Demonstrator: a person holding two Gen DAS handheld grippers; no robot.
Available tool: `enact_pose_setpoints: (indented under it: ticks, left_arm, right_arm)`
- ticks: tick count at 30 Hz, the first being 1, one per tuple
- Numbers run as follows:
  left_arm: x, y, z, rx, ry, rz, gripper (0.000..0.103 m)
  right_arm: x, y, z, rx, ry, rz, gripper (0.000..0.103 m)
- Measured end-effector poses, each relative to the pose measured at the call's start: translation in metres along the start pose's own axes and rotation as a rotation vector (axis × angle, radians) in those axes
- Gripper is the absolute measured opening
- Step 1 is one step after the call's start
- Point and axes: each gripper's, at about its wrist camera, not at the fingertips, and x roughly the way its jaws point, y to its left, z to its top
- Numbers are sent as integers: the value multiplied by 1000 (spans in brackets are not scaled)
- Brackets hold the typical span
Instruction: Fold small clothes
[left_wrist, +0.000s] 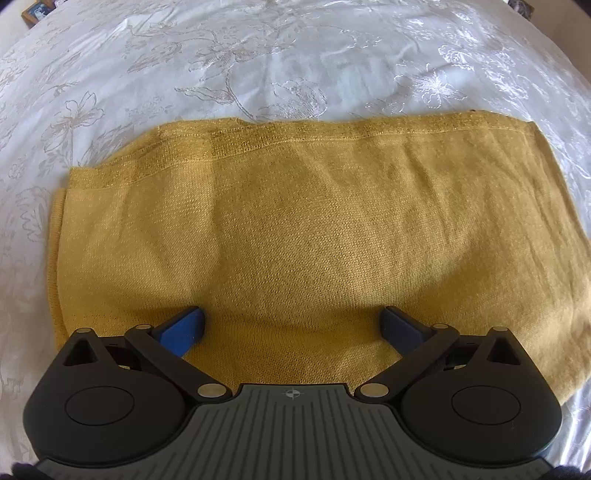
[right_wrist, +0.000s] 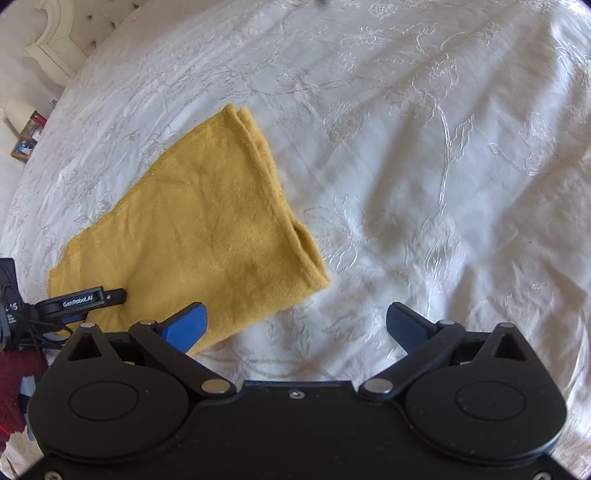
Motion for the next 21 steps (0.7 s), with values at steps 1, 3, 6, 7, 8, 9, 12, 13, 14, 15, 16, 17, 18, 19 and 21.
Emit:
enact_pose_setpoints:
  ticks: [1,3,6,7,8,9,12,13,14,15,16,17,18,19,21]
  left_arm:
    - [1,-2,0,6,-1,6,103]
    - [2,-5,0,10,1,16,103]
    - [2,-8,3,9,14,23,103]
    - [3,-9,4,10,21,25,103]
    - [2,-8,6,8,30,25,103]
    - [3,-9,8,9,40,27,103]
    - [6,-9,17,5,76,32,103]
    - [7,-9,20,2,84,35,103]
    - [8,-8,22,-2,90,38,103]
    - [10,-8,23,-4,94,42,103]
    - [10,-9,24,-6,95,48,103]
    - [11,-10,24,-10,94,53,103]
    - [11,-11,25,-13,92,59,103]
    - [12,-11,25,-16,91,63,103]
    - [13,-12,25,-22,88,70,103]
  right_arm:
    - [2,2,-1,-6,-3,6,103]
    - [3,1,-2,-10,-8,27,103]
    - [11,-6,1,5,-6,95,103]
    - [15,-9,4,8,-3,122,103]
    - [21,-12,8,10,2,150,103]
    - [26,-15,13,10,9,175,103]
    - [46,-22,32,-17,25,226,103]
    - [52,-24,39,-23,29,239,103]
    - [58,-27,45,-23,36,254,103]
    - [66,-29,52,-22,46,271,103]
    - [71,-31,58,-20,53,289,103]
    - [77,-33,64,-19,60,312,103]
    - [83,-35,70,-18,68,341,103]
    - [88,-36,76,-19,77,372,103]
    - [98,-36,87,-32,95,436,103]
